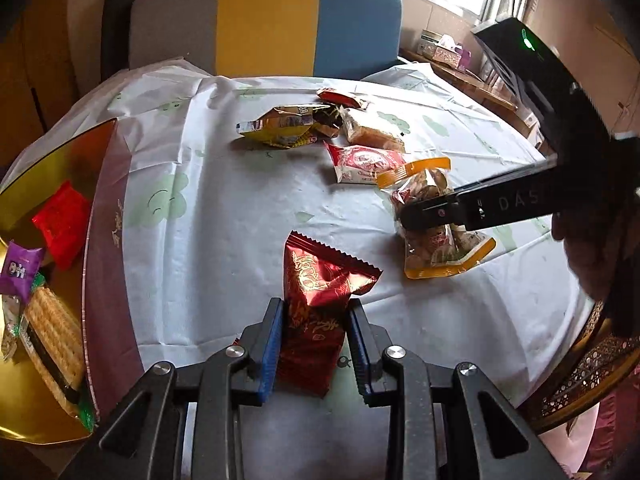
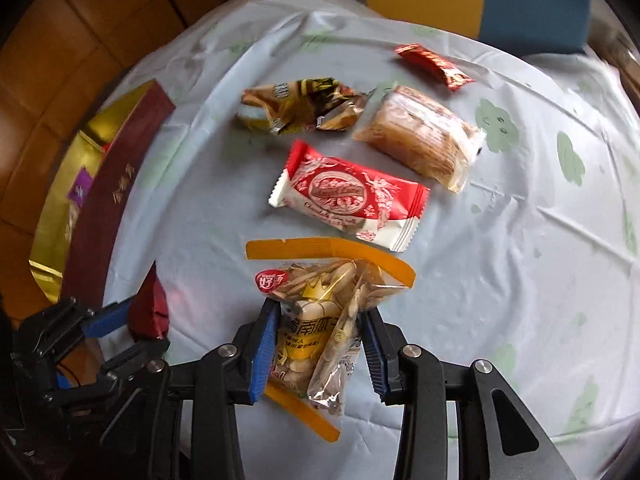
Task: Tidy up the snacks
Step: 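Carry the red candy into the gold tin and open the left gripper while the right holds the pistachio bag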
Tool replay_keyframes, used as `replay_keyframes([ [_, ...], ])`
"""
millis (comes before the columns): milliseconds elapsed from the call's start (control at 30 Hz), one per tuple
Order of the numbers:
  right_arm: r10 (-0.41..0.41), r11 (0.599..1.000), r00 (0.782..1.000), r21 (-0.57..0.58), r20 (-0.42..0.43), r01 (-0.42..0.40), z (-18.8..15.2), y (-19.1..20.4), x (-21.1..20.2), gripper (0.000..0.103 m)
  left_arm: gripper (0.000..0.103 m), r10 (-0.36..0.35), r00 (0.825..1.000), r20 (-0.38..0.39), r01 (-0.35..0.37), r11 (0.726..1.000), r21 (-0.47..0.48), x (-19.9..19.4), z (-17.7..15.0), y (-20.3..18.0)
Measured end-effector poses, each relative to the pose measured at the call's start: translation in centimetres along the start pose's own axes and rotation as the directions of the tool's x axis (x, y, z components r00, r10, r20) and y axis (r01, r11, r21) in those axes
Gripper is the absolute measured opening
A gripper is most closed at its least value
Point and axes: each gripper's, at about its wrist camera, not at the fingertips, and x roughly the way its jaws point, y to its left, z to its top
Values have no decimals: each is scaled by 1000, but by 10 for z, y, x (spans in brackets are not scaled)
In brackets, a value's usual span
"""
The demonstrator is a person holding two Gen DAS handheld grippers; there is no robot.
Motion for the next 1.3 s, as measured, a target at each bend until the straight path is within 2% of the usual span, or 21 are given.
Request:
replay_keyframes([
  [200,59,998,998,30,38,-60,-10,-16,5,43,31,35,998,48,-35,999,6,-24,7,-2],
  [333,43,999,998,9,44,-43,-10,-13,4,43,31,51,996,67,-48,998,-44,-43,14,5],
  [467,27,1000,999,-11,46,-26,-11,-8,3,43,31,99,990,104,-89,991,-97,-65,18,16],
  [567,10,1000,999,-29,51,-8,-11,-5,3,43,31,172,976,131,-155,979,-131,-80,19,27],
  [800,0,999,998,-51,56,3,-11,-1,6,44,31,276,946,170,-241,949,-203,-109,18,55],
  [1067,-6,997,998,-81,70,12,-13,-1,6,44,31,327,933,152,-275,918,-285,-121,5,79],
  [1300,-24,992,996,-122,88,34,-14,3,7,44,31,323,936,143,-255,898,-359,-129,-7,102],
])
